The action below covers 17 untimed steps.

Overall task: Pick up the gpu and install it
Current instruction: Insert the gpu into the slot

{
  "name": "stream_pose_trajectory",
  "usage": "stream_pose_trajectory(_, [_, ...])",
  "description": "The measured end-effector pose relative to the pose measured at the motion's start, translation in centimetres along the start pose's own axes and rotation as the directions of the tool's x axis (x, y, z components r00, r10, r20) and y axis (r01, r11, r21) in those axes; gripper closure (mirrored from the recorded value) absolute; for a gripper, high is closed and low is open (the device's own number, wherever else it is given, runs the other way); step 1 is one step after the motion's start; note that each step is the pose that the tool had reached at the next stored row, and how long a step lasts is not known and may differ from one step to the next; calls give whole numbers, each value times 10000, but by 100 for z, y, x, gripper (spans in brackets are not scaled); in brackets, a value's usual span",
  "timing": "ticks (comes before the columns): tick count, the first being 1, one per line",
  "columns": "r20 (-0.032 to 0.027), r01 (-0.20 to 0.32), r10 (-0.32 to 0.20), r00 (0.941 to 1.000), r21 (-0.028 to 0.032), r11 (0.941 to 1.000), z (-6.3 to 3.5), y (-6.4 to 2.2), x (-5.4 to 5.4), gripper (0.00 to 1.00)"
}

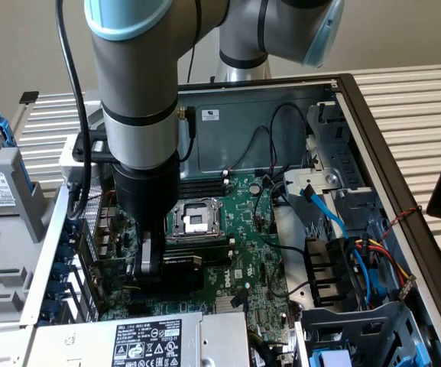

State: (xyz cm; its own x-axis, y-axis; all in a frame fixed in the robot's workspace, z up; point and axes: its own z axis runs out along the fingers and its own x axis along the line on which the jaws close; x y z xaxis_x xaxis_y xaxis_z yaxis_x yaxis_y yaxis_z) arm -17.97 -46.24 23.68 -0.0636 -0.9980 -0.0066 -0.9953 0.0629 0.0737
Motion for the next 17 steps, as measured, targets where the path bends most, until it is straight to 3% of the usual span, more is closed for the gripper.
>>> stream_pose_trajectory(9, [2,-2,2,10000,-1,10000,-6,1,0,73])
stream_pose_trajectory(11, [3,-5,5,10000,2,10000,-22,4,-1,65])
stream_pose_trajectory(13, [1,0,0,10000,1,10000,-59,4,0,65])
stream_pose_trajectory(14, [1,0,0,10000,0,10000,-96,7,-1,58])
stream_pose_trajectory(17, [1,-2,2,10000,0,10000,-229,17,-2,58])
